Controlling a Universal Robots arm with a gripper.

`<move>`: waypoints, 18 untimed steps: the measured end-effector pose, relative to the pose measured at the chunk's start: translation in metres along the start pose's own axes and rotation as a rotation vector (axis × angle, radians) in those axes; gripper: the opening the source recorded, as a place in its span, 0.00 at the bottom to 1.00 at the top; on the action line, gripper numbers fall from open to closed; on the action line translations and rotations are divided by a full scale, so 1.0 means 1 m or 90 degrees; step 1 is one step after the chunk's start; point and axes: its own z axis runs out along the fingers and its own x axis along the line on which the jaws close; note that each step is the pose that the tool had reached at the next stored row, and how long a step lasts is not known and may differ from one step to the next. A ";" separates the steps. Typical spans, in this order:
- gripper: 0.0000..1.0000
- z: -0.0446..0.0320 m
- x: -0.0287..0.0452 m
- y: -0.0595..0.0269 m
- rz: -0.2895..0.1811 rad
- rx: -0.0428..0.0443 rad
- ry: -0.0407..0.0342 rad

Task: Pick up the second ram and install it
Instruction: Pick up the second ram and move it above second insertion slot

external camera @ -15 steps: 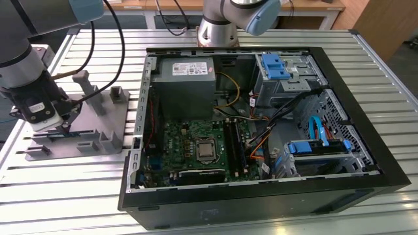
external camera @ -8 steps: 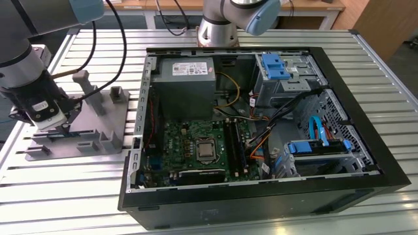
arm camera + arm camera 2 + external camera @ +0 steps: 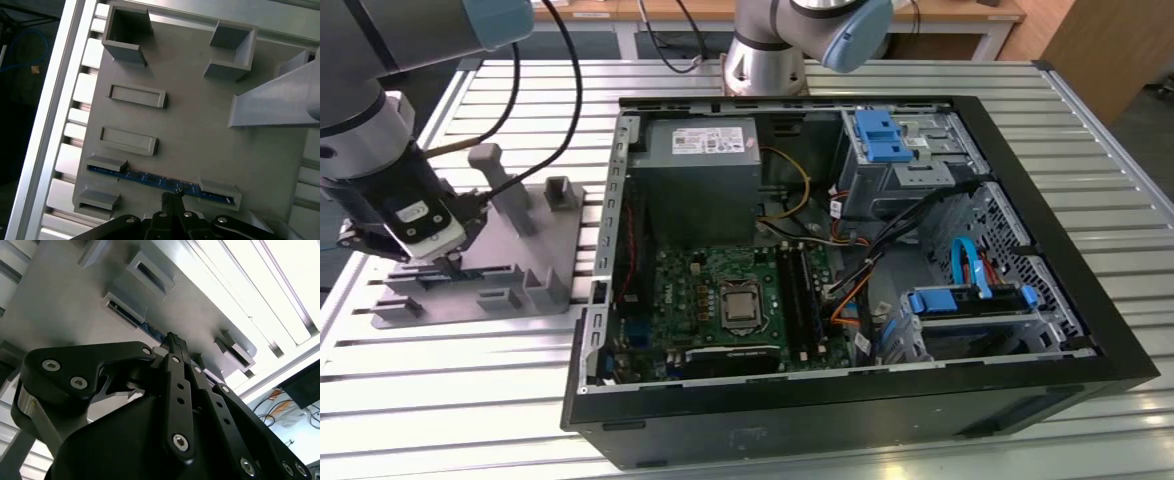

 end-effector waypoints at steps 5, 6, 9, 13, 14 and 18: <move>0.10 0.0000 0.0000 0.0000 -0.033 0.0023 0.0011; 0.10 0.0000 0.0000 0.0000 -0.039 0.0027 0.0012; 0.10 0.0000 0.0000 0.0000 -0.057 0.0039 0.0018; 0.10 0.0000 0.0000 0.0000 -0.076 0.0051 0.0024; 0.10 0.0000 0.0000 0.0000 -0.080 0.0055 0.0026; 0.10 0.0000 0.0000 0.0000 -0.097 0.0066 0.0031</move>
